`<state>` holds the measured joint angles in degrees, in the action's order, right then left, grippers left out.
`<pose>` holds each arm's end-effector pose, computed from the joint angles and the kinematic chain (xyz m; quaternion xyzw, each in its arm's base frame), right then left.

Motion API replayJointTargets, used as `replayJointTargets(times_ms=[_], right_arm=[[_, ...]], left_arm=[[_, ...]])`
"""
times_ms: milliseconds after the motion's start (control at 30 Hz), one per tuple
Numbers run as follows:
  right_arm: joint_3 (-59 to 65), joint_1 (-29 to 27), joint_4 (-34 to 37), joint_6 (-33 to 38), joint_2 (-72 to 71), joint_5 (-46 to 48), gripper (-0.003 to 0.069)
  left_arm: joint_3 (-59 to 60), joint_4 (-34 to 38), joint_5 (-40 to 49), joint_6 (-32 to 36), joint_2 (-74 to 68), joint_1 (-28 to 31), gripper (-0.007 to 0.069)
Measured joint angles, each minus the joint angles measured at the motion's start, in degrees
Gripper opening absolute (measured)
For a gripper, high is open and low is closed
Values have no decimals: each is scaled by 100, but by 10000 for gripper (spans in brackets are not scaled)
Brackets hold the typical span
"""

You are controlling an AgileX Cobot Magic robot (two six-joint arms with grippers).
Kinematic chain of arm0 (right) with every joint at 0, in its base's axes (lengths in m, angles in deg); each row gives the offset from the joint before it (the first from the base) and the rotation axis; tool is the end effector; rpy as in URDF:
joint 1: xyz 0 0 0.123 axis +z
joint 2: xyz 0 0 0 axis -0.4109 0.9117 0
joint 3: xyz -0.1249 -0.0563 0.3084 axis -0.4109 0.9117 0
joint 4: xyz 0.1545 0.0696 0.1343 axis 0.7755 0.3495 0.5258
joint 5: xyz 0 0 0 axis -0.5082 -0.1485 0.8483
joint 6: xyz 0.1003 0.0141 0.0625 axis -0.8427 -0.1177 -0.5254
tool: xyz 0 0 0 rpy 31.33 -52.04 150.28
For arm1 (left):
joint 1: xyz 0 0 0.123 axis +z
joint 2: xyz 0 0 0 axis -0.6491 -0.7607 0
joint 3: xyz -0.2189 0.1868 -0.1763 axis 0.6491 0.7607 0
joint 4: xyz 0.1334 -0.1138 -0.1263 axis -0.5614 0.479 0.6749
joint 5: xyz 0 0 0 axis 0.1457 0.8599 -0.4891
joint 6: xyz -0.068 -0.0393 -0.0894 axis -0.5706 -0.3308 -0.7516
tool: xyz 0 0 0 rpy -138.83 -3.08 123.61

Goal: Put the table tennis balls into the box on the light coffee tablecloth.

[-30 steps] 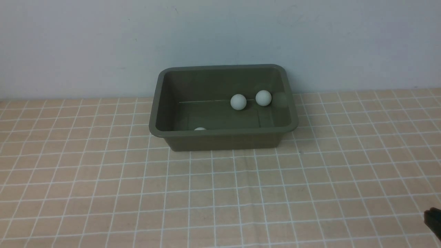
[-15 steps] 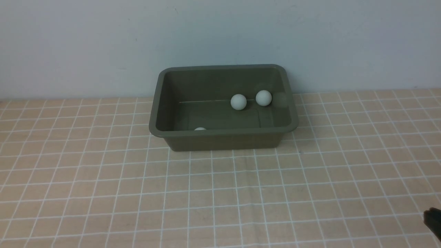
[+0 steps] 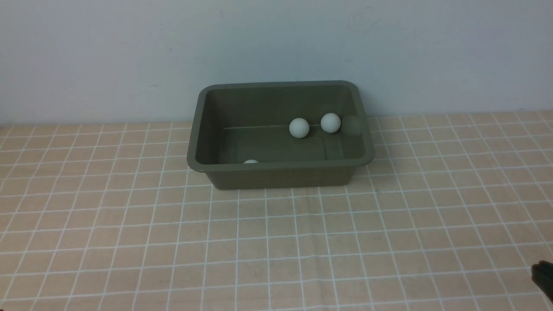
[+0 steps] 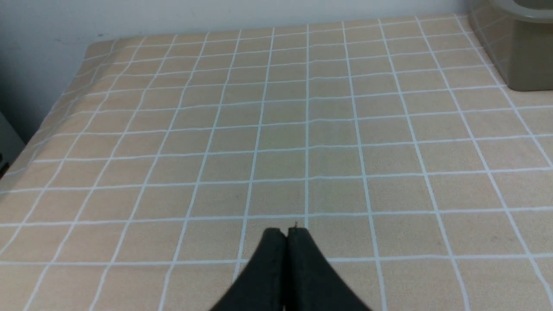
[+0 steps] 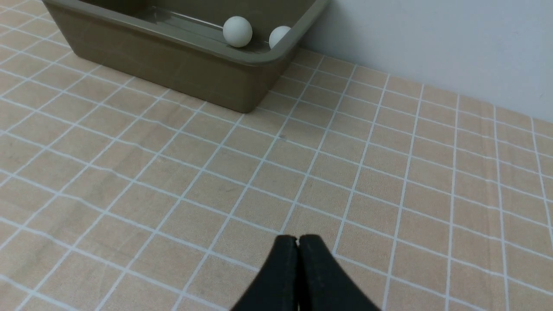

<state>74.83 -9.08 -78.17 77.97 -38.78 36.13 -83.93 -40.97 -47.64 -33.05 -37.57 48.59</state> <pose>0.0202 0.0116 0.2335 -0.1793 0.8307 0.0570 0.5240 -0.0100 -0.0018 0.1611 -0.0287 0.8098 0.0600 0.5830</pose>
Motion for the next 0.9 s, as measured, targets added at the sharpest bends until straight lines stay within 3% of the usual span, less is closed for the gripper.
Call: replayJointTargets(times_ms=[667,900], right_arm=[[0,-113,0,0,-89,18,-18],[0,-1769,-71,-37,-1008,-96,-18]], left_arm=[[0,0,0,0,0,0,-69],[0,0,0,0,0,0,-69]])
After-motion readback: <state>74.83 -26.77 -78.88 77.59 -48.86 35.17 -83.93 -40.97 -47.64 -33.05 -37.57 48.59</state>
